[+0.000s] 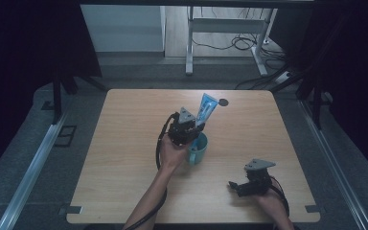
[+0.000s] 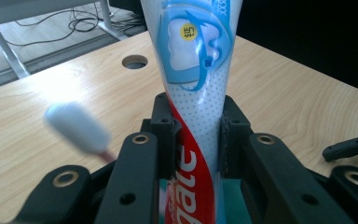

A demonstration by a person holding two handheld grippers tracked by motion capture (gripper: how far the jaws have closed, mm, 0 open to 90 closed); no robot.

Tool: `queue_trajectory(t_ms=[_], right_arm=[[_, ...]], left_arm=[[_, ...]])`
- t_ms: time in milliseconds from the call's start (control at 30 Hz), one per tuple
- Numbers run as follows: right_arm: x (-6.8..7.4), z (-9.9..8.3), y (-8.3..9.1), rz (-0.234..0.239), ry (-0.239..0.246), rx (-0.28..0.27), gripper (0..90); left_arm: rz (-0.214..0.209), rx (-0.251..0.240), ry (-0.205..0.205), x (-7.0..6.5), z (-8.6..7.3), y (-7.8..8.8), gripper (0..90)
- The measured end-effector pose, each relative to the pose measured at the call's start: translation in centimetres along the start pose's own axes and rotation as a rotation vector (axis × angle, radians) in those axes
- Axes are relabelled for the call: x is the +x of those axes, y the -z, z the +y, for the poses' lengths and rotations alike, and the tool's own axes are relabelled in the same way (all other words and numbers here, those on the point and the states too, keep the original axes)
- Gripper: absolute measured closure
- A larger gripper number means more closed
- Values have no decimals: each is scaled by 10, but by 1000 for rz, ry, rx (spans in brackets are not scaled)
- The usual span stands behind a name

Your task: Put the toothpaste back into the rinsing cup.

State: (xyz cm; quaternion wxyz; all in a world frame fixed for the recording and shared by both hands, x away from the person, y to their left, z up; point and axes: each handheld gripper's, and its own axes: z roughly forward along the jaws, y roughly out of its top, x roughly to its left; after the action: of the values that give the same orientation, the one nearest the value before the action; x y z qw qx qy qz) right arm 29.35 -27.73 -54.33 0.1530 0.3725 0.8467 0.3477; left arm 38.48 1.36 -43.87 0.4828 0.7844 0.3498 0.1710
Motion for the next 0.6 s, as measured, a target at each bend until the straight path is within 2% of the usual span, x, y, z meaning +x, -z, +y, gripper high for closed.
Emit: queue_trajectory(t_ms=[600], right_arm=[[0,0,0,0,0,1,3]], left_arm=[[0,20,-5,-6,-16,-8,723]])
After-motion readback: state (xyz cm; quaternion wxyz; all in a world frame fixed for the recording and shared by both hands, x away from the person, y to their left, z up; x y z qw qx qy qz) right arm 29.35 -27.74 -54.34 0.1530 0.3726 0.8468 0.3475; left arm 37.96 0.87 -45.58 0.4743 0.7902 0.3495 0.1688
